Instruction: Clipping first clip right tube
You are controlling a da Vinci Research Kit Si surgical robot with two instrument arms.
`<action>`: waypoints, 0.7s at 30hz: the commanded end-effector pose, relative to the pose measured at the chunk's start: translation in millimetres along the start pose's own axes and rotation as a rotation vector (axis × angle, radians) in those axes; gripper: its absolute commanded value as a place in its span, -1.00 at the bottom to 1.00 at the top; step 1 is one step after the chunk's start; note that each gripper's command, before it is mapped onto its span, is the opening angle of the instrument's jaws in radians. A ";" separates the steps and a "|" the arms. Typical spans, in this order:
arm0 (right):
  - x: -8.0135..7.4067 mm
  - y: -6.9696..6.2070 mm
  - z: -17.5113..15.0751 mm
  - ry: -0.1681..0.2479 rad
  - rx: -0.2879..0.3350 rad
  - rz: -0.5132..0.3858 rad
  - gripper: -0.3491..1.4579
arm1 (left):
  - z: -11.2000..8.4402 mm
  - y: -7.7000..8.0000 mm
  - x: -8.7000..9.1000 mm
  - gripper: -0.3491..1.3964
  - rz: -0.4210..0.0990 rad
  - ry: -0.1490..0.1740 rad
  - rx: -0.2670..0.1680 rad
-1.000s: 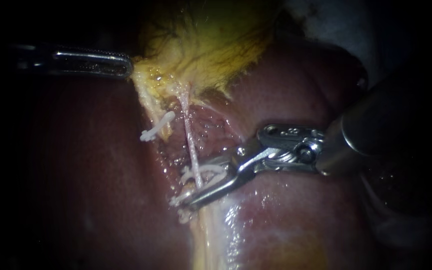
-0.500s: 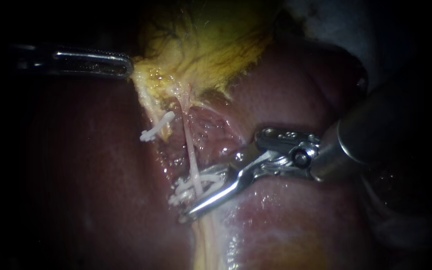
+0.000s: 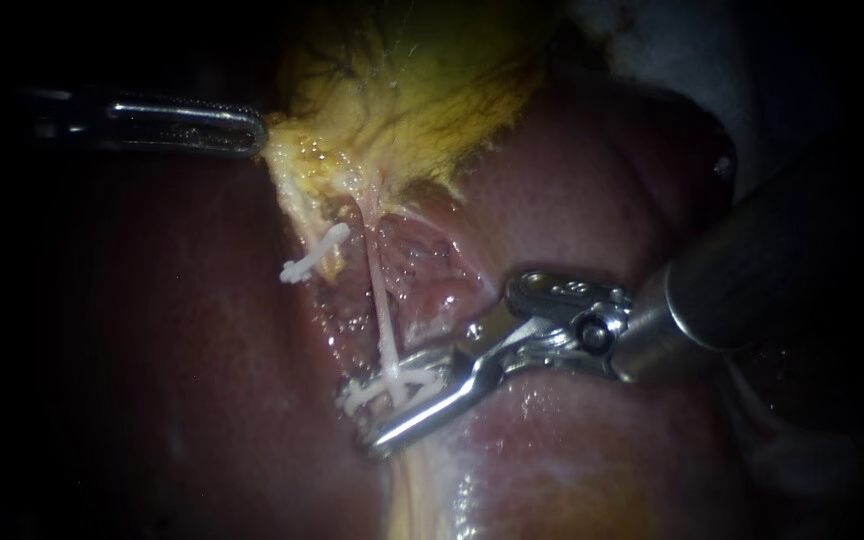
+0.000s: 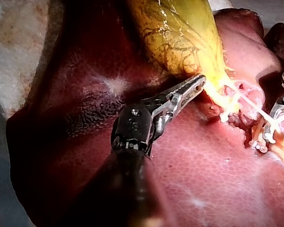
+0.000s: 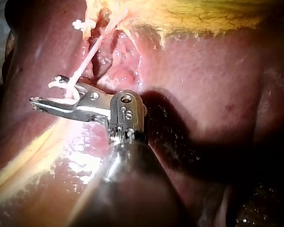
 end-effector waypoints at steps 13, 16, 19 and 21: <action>0.0 -0.1 0.3 -0.024 0.041 -0.001 -0.40 | 0.0 0.0 0.0 -1.00 0.000 0.000 0.000; 0.0 -0.1 0.3 -0.024 0.042 0.000 -0.54 | 0.0 0.0 0.0 -1.00 0.000 0.000 0.000; 0.1 -0.1 0.2 -0.023 0.040 0.000 -0.67 | 0.0 0.0 0.0 -1.00 0.000 0.000 0.000; 0.0 -0.1 0.2 -0.015 0.031 0.000 -0.75 | 0.0 0.0 0.0 -1.00 0.000 0.000 0.000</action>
